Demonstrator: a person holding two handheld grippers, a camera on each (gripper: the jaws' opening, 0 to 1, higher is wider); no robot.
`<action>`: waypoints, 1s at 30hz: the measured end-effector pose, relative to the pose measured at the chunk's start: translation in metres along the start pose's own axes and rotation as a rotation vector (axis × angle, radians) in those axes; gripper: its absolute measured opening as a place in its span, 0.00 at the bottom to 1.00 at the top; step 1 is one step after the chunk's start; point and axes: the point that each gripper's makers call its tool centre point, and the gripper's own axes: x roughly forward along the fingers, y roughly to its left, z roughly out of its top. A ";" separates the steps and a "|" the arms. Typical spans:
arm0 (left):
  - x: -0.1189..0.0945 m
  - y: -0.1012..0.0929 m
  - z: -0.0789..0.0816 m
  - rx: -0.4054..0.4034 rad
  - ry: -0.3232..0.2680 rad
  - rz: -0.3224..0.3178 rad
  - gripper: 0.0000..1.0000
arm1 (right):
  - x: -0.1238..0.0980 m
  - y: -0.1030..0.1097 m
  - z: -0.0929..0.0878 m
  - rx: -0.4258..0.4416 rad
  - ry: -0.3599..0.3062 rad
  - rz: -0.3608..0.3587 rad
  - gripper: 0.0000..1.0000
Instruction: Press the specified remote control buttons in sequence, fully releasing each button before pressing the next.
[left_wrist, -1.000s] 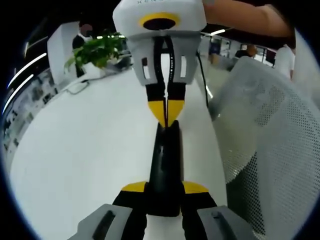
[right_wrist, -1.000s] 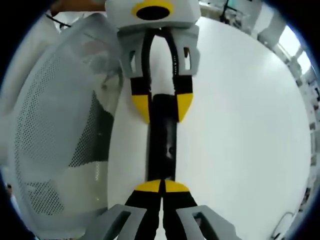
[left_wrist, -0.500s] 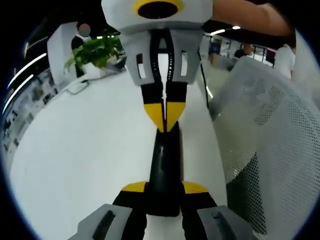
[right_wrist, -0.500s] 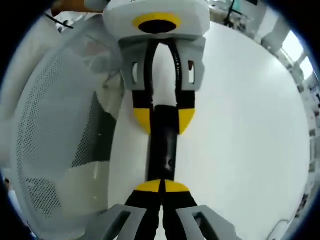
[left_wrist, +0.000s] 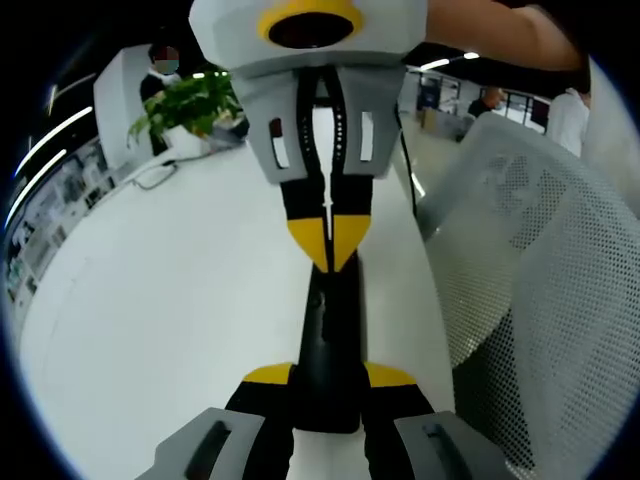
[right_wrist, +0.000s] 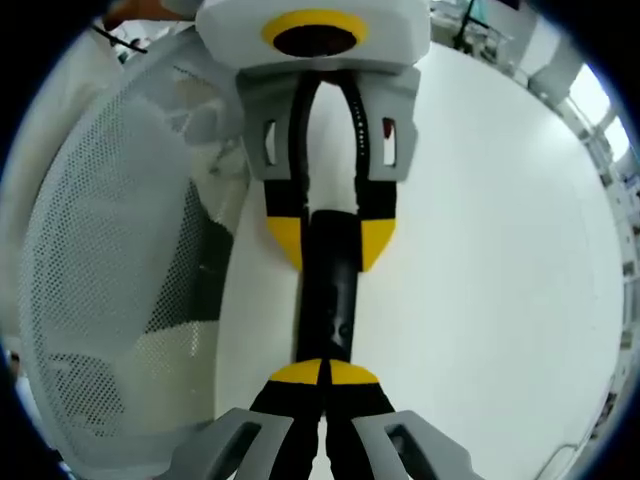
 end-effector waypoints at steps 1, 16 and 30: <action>0.000 0.000 0.000 0.000 0.000 0.000 0.24 | 0.001 0.000 0.000 0.000 0.002 0.002 0.00; 0.000 -0.001 0.000 -0.003 -0.007 0.001 0.24 | 0.007 -0.001 -0.004 -0.005 0.016 0.010 0.00; 0.000 0.000 0.000 -0.004 -0.011 0.002 0.24 | 0.006 0.001 -0.002 -0.009 0.028 0.008 0.00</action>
